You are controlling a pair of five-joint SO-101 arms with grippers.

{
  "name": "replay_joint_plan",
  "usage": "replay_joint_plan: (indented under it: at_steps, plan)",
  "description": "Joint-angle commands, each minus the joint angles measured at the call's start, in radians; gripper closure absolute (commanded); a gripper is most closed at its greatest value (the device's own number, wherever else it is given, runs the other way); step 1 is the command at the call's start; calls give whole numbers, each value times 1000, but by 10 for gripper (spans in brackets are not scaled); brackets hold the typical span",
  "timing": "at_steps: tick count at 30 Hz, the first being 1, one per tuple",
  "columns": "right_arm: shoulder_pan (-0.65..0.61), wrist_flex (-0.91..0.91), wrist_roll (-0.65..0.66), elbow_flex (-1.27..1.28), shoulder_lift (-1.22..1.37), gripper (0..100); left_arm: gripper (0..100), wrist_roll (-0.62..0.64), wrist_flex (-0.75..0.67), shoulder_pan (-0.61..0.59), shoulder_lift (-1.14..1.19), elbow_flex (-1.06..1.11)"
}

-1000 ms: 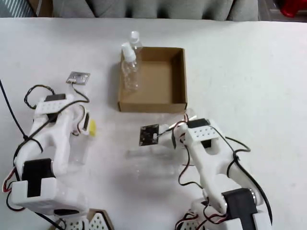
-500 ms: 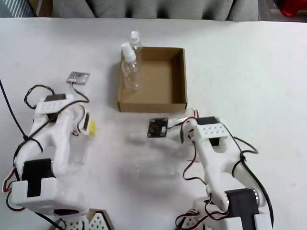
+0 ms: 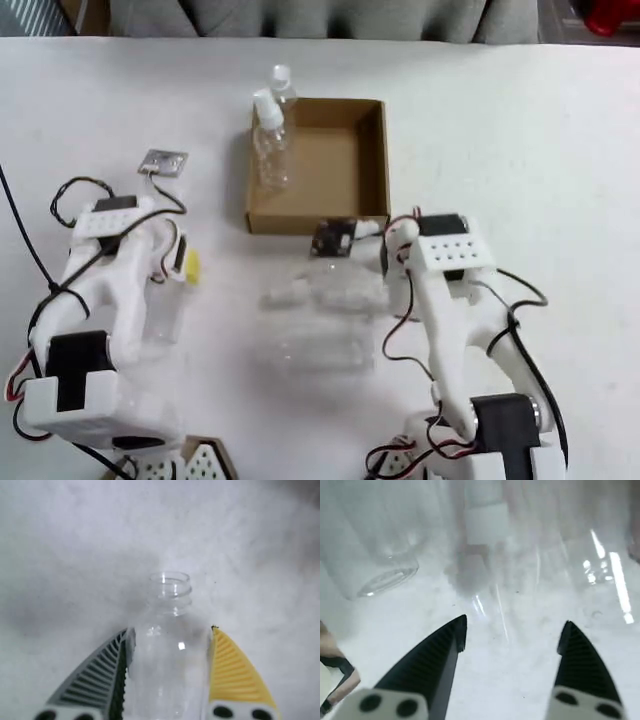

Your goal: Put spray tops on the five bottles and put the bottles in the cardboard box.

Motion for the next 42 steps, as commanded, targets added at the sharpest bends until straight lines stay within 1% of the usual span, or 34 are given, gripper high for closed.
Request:
replay_joint_plan:
  at_steps: [1,3,5,9,15,19,26,31,35,42]
  plan:
    - [-79,36,-135,-103,-22,842,977,-9,-25,4,-12,-46]
    - [-128,36,-178,-103,-18,858,977,-9,-25,4,-12,-46]
    - [-171,36,-213,-101,-15,852,977,-9,-25,4,-12,-46]
    - [-228,13,-258,-94,-13,854,977,-9,-25,4,-12,-46]
    - [-282,-191,-279,38,-13,858,977,-9,-25,4,-12,-48]
    - [-328,-240,-273,92,-13,858,977,-9,-25,4,-12,-48]
    - [-297,-311,-272,101,-13,854,977,-9,-25,4,-12,-49]
    - [-302,-355,-265,130,-12,854,977,-9,-25,4,-12,-49]
    - [-300,-412,-187,189,-12,858,977,-9,-25,4,-12,-49]
    - [-297,-452,-183,199,-12,858,977,-9,-25,4,-10,-51]
